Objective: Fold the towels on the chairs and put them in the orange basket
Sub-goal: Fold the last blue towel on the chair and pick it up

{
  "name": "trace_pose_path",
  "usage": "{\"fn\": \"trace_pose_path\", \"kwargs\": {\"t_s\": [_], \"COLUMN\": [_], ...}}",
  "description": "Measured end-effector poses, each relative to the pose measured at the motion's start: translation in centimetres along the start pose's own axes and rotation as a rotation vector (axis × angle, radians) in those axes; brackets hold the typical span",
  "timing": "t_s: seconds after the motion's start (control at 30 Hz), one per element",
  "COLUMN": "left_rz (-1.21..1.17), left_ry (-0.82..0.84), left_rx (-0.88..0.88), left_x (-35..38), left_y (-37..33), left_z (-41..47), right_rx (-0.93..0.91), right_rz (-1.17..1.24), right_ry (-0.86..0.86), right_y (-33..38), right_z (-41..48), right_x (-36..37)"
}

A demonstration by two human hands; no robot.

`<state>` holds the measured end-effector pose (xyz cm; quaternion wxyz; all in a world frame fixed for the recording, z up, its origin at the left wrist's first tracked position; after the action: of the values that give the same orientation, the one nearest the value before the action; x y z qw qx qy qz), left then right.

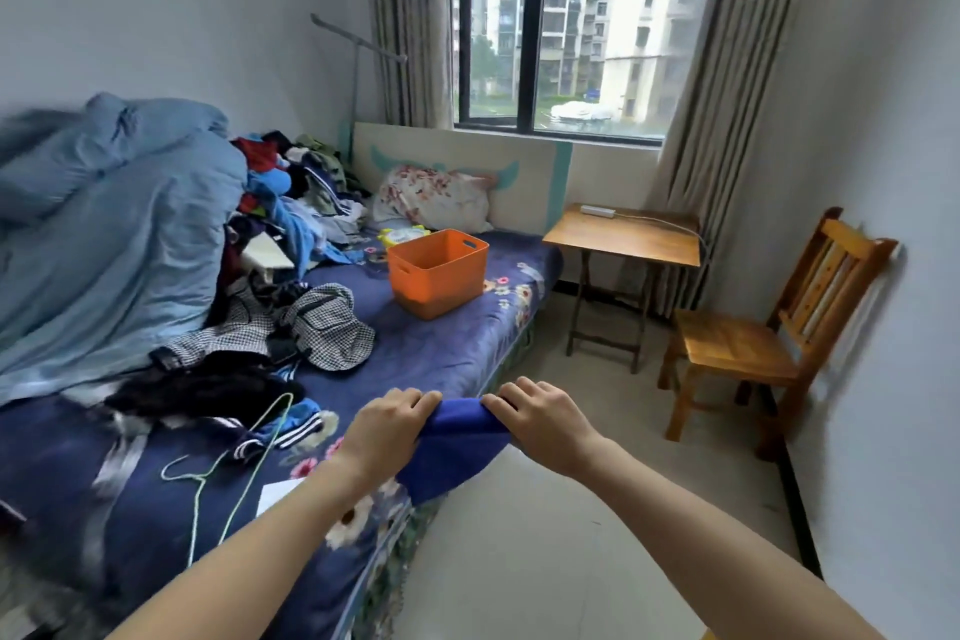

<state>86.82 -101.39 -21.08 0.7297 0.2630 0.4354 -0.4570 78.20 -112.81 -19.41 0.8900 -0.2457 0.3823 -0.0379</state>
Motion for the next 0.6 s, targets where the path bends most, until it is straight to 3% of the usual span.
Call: {"fn": "trace_pose_path", "kwargs": {"t_s": [0.3,0.6], "left_rz": [0.007,-0.036], "left_ry": [-0.031,0.064], "left_rx": [-0.028,-0.007], "left_x": [2.0,10.7], "left_y": [9.2,9.4], "left_z": [-0.4,6.8], "right_rx": [-0.041,0.001], "right_rz": [0.039,0.070], "right_ry": [0.027,0.122], "right_y": [2.5,-4.1], "right_z": [6.6,4.0], "right_x": [6.8,14.6]}}
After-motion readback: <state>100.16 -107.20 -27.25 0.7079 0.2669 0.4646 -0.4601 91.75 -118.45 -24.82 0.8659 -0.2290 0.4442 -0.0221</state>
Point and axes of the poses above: each hand's wrist, its own z-axis towards the middle knuckle, its own x-axis out of the palm, y = z × x, the point moved 8 cm from there along z, towards the middle knuckle, and after that the axes turned 7 degrees about -z, right-handed, at the moved point
